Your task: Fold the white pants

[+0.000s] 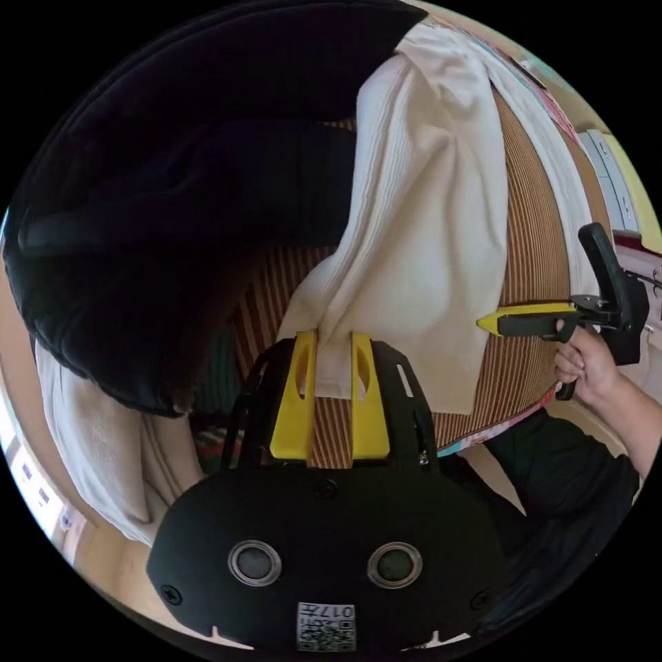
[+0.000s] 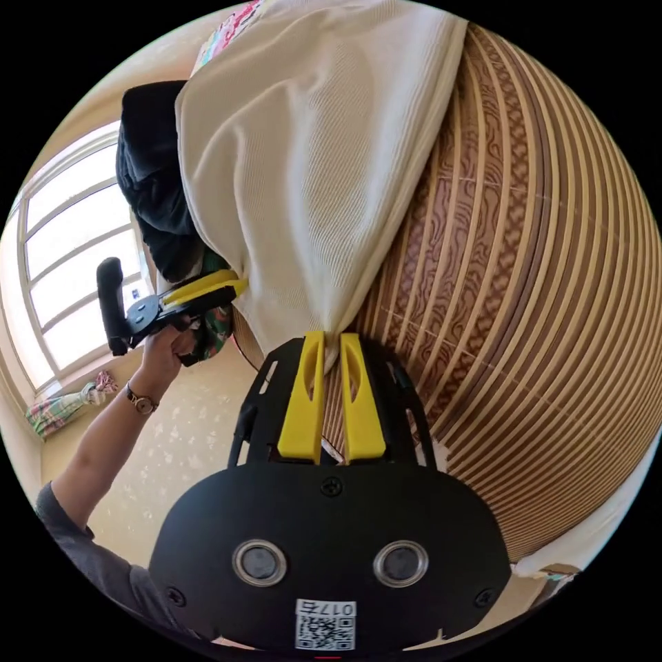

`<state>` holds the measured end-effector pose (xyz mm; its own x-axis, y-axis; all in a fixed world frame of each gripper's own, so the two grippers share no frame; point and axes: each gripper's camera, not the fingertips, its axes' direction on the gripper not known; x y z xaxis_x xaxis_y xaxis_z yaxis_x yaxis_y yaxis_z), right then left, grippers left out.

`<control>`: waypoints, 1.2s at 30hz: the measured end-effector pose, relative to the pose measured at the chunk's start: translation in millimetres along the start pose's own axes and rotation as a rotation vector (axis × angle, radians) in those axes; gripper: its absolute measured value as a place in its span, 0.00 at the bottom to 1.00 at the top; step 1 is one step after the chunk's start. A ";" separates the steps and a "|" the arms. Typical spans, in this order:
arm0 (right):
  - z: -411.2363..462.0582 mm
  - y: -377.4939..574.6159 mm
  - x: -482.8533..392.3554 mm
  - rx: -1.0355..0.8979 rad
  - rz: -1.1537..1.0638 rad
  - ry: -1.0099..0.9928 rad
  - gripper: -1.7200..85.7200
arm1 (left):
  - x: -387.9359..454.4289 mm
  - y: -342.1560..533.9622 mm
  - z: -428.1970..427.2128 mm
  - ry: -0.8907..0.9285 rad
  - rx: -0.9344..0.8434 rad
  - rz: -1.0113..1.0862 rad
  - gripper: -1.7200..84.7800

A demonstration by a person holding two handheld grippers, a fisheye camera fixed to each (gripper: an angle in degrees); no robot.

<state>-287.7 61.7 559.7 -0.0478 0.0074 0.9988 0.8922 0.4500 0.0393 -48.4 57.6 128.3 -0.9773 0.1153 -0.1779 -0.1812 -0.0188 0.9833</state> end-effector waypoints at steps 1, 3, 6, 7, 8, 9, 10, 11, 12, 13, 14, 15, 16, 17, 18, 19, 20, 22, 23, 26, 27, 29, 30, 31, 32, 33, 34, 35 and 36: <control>-19.8 7.1 0.0 -0.001 -0.035 -0.056 0.07 | -17.1 -1.6 -9.3 0.045 -0.060 0.039 0.08; -54.2 28.4 -0.9 0.015 -0.087 -0.127 0.06 | -39.5 6.4 -18.1 0.188 -0.156 0.106 0.07; -107.5 83.0 -2.5 0.007 -0.158 -0.068 0.06 | -60.2 58.5 -48.2 0.469 -0.082 0.253 0.06; -125.7 106.6 0.7 0.017 -0.157 -0.014 0.06 | -72.4 83.6 -59.4 0.599 -0.001 0.251 0.05; -141.0 127.7 7.4 0.027 -0.145 -0.004 0.06 | -81.7 94.0 -59.6 0.669 0.018 0.210 0.05; -147.5 137.1 11.9 0.037 -0.132 -0.016 0.06 | -99.6 114.2 -52.8 0.824 0.052 0.113 0.04; -158.7 152.8 23.8 0.066 -0.070 -0.053 0.06 | -111.9 136.7 -42.9 0.901 0.093 0.012 0.03; -167.8 164.9 38.8 0.099 0.044 -0.066 0.06 | -116.5 148.0 -38.2 0.887 0.109 -0.041 0.02; -171.8 169.6 45.0 0.115 0.089 -0.076 0.06 | -123.4 170.6 -25.1 0.815 0.098 -0.148 0.01; -180.4 177.0 51.8 0.144 0.122 -0.123 0.06 | -131.8 194.4 -7.3 0.778 0.082 -0.277 0.01; -189.3 181.4 52.5 0.151 0.116 -0.161 0.06 | -137.8 207.6 2.9 0.789 0.079 -0.362 0.01; -193.9 182.8 51.5 0.141 0.117 -0.159 0.06 | -149.6 235.1 22.4 0.848 0.078 -0.545 0.01; -204.5 186.2 45.9 0.118 0.118 -0.105 0.07 | -156.3 259.8 33.0 0.912 0.111 -0.682 0.01; -217.4 192.2 36.8 0.114 0.104 -0.003 0.07 | -157.8 269.3 33.9 0.930 0.136 -0.724 0.01; -225.4 196.4 31.8 0.126 0.098 0.063 0.08 | -158.3 281.2 28.9 0.915 0.172 -0.773 0.01; -243.9 206.4 21.5 0.174 0.085 0.212 0.09 | -156.0 282.7 17.5 0.862 0.190 -0.772 0.01; -263.1 216.5 12.3 0.236 0.074 0.363 0.10 | -154.0 279.7 10.7 0.831 0.195 -0.753 0.01; -284.2 224.6 5.6 0.291 0.066 0.544 0.12 | -139.9 250.1 -26.7 0.651 0.206 -0.619 0.03; -290.9 224.1 7.0 0.291 0.065 0.621 0.14 | -134.8 240.0 -37.7 0.607 0.221 -0.573 0.03; -272.5 207.8 31.4 0.092 0.067 0.662 0.14 | -103.6 182.5 -82.2 0.483 0.303 -0.337 0.04; -262.0 205.2 39.3 0.019 0.073 0.654 0.13 | -90.9 156.8 -91.0 0.486 0.307 -0.249 0.05; -244.7 215.6 38.4 -0.043 0.029 0.704 0.09 | -70.6 121.6 -98.6 0.476 0.285 -0.141 0.05; -243.2 219.5 34.4 -0.054 0.022 0.723 0.08 | -55.1 102.6 -103.4 0.449 0.272 -0.078 0.05; -239.7 228.6 24.8 -0.076 0.009 0.741 0.08 | -39.0 88.0 -107.3 0.418 0.262 -0.019 0.05; -232.8 241.2 13.3 -0.097 -0.028 0.761 0.07 | -30.9 82.1 -108.5 0.405 0.257 0.011 0.06; -227.8 248.8 7.7 -0.108 -0.054 0.769 0.07 | -15.4 73.7 -108.0 0.387 0.242 0.071 0.06; -216.3 265.5 -0.8 -0.120 -0.098 0.767 0.07 | -0.4 69.8 -103.3 0.361 0.221 0.124 0.06; -205.7 282.2 -5.1 -0.113 -0.119 0.732 0.07 | 6.7 69.7 -99.2 0.345 0.209 0.145 0.06; -201.9 289.6 -5.8 -0.103 -0.123 0.706 0.07 | 20.0 72.4 -86.4 0.310 0.169 0.179 0.07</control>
<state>61.6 11.6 571.0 0.1203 -0.6321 0.7655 0.9386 0.3237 0.1198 -90.6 -27.3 192.5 -0.9833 -0.1812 0.0188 -0.0097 0.1553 0.9878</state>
